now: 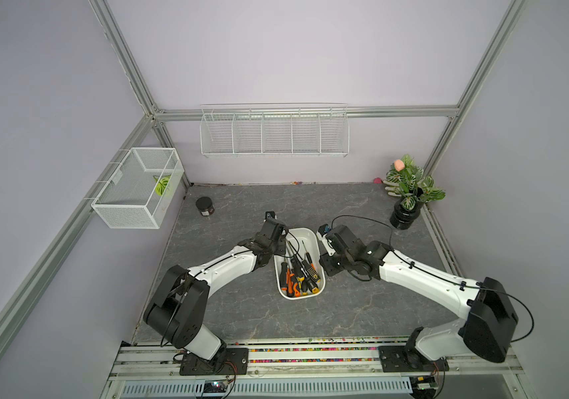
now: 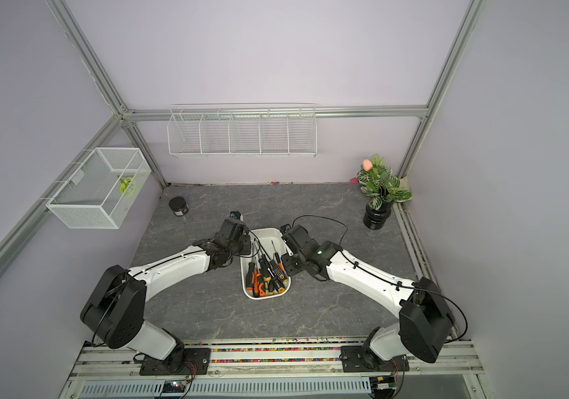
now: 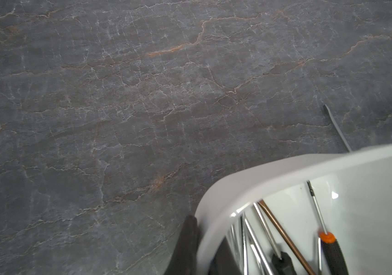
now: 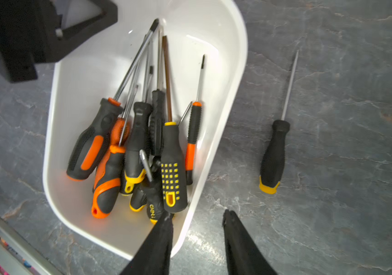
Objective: Take out the screwdriver from the storage box
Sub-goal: Pick up the screwdriver from the storage box.
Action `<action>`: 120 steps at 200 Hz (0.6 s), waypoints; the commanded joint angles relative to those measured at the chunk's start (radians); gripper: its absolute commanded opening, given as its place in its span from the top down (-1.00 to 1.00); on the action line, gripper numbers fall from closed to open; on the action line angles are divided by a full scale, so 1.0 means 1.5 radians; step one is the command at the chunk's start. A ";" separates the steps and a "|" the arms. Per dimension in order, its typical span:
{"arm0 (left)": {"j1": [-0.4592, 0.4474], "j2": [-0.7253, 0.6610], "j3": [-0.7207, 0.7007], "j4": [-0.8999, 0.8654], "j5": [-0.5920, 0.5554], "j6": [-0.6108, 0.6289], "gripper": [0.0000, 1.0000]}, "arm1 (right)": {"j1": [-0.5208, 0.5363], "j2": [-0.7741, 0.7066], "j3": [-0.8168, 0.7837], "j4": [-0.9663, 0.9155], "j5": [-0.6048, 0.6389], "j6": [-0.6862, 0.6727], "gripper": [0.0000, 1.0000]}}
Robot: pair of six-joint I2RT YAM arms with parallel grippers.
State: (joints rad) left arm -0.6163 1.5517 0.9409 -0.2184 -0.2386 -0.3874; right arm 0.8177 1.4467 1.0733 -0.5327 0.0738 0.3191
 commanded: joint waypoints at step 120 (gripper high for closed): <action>-0.002 -0.041 0.000 0.009 0.006 -0.015 1.00 | 0.049 0.178 0.119 -0.033 -0.020 -0.059 0.25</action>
State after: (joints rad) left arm -0.6163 1.5333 0.9321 -0.2306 -0.2394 -0.3878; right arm 0.8925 1.6737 1.2152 -0.5655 0.0326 0.2596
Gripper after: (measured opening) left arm 0.096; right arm 0.373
